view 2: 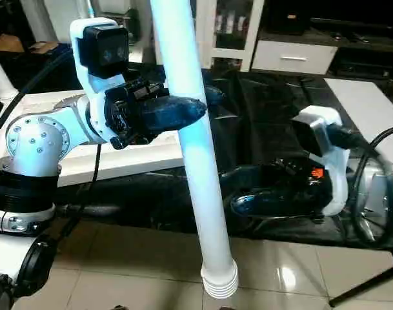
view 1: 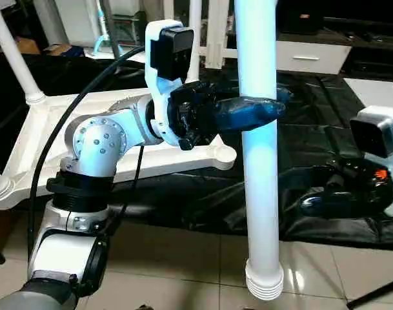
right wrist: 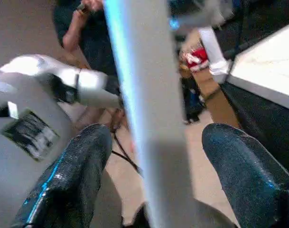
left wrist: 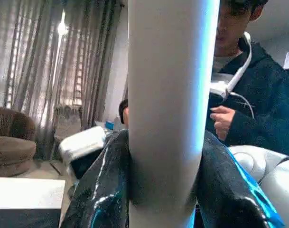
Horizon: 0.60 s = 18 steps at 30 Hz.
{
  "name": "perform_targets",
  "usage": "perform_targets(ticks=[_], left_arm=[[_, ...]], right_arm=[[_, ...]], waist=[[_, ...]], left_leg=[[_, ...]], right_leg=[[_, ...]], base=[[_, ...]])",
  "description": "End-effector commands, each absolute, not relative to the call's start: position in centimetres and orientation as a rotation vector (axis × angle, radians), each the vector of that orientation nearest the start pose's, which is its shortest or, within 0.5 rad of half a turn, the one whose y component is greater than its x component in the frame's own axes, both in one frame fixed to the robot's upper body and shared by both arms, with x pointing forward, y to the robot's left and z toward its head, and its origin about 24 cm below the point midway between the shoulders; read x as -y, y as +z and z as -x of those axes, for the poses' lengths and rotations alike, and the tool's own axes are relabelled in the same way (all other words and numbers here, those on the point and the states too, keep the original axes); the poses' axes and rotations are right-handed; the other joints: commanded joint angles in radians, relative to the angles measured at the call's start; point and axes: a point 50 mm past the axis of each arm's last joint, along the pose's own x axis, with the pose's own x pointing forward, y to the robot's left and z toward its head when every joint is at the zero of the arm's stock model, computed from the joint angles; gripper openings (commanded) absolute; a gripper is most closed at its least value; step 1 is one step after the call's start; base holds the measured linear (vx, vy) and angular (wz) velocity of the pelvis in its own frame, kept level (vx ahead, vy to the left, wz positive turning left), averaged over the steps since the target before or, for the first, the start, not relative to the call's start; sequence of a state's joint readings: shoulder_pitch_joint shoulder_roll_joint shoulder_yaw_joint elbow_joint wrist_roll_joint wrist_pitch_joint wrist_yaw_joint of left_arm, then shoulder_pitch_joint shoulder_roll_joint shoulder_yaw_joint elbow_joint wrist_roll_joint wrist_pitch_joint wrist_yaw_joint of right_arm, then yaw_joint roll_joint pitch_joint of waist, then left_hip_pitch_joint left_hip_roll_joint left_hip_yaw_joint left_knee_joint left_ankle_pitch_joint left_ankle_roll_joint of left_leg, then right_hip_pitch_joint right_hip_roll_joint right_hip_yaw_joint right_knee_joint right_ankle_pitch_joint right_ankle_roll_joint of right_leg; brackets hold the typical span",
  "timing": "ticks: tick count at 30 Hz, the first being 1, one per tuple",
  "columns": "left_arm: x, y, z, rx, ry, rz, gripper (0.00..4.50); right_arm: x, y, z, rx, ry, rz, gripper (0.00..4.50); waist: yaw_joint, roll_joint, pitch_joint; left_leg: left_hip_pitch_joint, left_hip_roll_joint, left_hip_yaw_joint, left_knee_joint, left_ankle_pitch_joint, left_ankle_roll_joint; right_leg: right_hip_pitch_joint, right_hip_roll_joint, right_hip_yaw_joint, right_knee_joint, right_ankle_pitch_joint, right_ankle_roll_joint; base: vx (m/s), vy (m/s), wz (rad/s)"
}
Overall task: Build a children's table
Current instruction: Insert table leg to table base
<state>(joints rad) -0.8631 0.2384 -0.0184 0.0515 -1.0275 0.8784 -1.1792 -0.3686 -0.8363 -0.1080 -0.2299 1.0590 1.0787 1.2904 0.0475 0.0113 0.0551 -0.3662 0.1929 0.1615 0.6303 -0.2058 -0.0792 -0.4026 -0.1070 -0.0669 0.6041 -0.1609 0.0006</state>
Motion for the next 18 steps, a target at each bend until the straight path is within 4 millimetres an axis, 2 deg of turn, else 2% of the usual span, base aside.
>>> perform_targets(ticks=[1, 5, 9, 11, 15, 18], left_arm=[[-6.3, 25.1, -27.9, 0.136, -1.960, 0.528, 1.59], [-5.7, 25.2, -27.5, 0.140, -1.990, 0.533, 1.59], [-5.3, 25.1, -27.4, 0.138, -2.006, 0.534, 1.59], [-5.3, 25.2, -27.4, 0.146, -2.003, 0.538, 1.59], [-5.5, 25.6, -27.7, 0.171, -1.988, 0.558, 1.59], [-5.5, 25.7, -27.8, 0.177, -1.982, 0.560, 1.59]], right_arm=[[19.0, 17.5, -23.2, -0.453, 1.555, -0.284, 3.50], [18.3, 16.7, -23.2, -0.484, 1.571, -0.257, 3.50], [17.6, 16.3, -22.9, -0.527, 1.643, -0.262, 3.50], [17.6, 16.2, -22.9, -0.532, 1.650, -0.256, 3.50], [17.5, 16.2, -22.7, -0.542, 1.693, -0.261, 3.50], [17.5, 16.2, -22.7, -0.547, 1.700, -0.259, 3.50]], waist=[[0.006, -0.011, -0.070], [0.012, -0.012, -0.073], [0.016, -0.014, -0.073], [0.017, -0.013, -0.071], [0.016, -0.014, -0.067], [0.015, -0.014, -0.066]], left_leg=[[0.005, 0.019, 0.009, -0.080, -0.162, 0.041], [0.001, 0.019, 0.012, -0.078, -0.112, 0.060], [0.001, 0.022, 0.013, -0.079, -0.101, 0.070], [0.002, 0.023, 0.013, -0.080, -0.112, 0.066], [0.004, 0.022, 0.014, -0.082, -0.157, 0.052], [0.005, 0.022, 0.013, -0.082, -0.161, 0.050]], right_leg=[[0.052, -0.023, 0.026, -0.073, -0.309, -0.219], [0.056, -0.022, 0.029, -0.063, -0.250, -0.231], [0.059, -0.022, 0.029, -0.058, -0.223, -0.249], [0.058, -0.023, 0.029, -0.060, -0.238, -0.248], [0.056, -0.023, 0.029, -0.069, -0.318, -0.223], [0.055, -0.022, 0.030, -0.071, -0.330, -0.215]], base=[[0.000, 0.000, 0.00], [0.000, 0.000, 0.00], [0.000, 0.000, 0.00], [0.000, 0.000, 0.00], [0.000, 0.000, 0.00], [0.000, 0.000, 0.00]])
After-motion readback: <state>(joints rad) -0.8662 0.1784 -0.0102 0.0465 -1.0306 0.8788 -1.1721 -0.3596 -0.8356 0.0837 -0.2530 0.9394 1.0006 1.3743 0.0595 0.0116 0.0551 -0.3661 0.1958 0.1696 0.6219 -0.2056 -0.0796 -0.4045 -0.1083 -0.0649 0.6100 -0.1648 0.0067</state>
